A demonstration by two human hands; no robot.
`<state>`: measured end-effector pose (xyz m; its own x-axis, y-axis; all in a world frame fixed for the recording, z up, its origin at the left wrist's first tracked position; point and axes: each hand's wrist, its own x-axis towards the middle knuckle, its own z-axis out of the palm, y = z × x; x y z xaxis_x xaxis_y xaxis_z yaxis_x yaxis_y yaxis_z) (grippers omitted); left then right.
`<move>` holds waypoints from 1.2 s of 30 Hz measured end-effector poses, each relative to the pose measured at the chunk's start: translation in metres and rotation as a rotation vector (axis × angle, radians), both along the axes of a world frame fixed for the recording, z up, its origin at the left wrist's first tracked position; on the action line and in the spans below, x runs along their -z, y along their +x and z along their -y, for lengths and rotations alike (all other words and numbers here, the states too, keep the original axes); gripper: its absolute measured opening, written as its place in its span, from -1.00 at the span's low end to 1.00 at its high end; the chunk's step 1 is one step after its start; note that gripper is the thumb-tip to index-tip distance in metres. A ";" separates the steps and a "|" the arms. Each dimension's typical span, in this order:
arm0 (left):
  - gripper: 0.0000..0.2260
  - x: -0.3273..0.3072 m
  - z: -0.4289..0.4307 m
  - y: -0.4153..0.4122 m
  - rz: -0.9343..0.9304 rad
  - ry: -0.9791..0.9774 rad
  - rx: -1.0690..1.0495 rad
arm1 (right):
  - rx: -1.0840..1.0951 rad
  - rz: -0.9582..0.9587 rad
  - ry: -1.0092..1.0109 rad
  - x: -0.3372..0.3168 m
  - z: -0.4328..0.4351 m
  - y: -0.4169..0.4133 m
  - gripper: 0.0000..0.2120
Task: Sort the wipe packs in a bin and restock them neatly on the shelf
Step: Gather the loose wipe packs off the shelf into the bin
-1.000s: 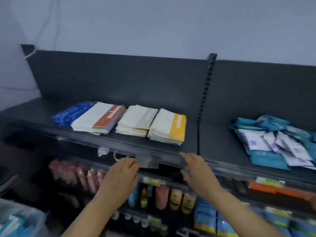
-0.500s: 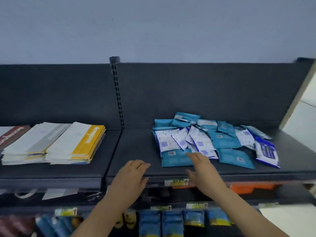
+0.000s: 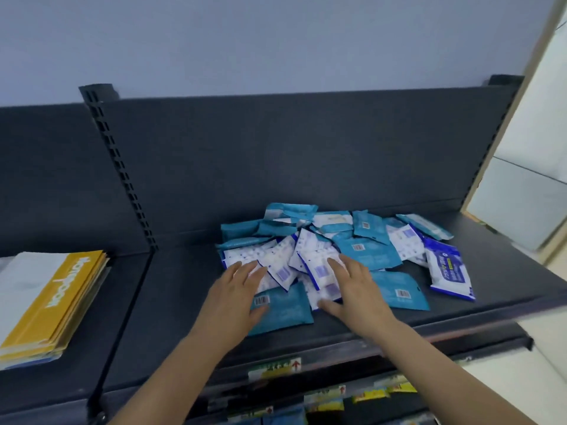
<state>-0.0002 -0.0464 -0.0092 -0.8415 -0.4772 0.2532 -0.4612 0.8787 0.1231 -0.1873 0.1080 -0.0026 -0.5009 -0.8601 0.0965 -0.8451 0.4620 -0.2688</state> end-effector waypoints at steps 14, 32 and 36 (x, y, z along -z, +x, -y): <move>-0.25 0.017 0.075 -0.058 0.078 -0.025 0.129 | 0.090 -0.058 0.132 0.012 0.087 -0.027 -0.31; -0.39 0.016 0.054 -0.034 -0.042 -0.240 0.026 | 0.037 0.269 -0.514 -0.037 0.050 -0.055 -0.76; -0.28 0.011 0.051 -0.020 0.017 -0.086 -0.097 | -0.042 0.188 -0.495 -0.039 0.040 -0.060 -0.63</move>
<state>-0.0205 -0.0972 -0.0201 -0.7971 -0.5335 0.2830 -0.5456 0.8370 0.0411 -0.2474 0.0678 0.0361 -0.5147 -0.7542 0.4078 -0.7763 0.2080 -0.5951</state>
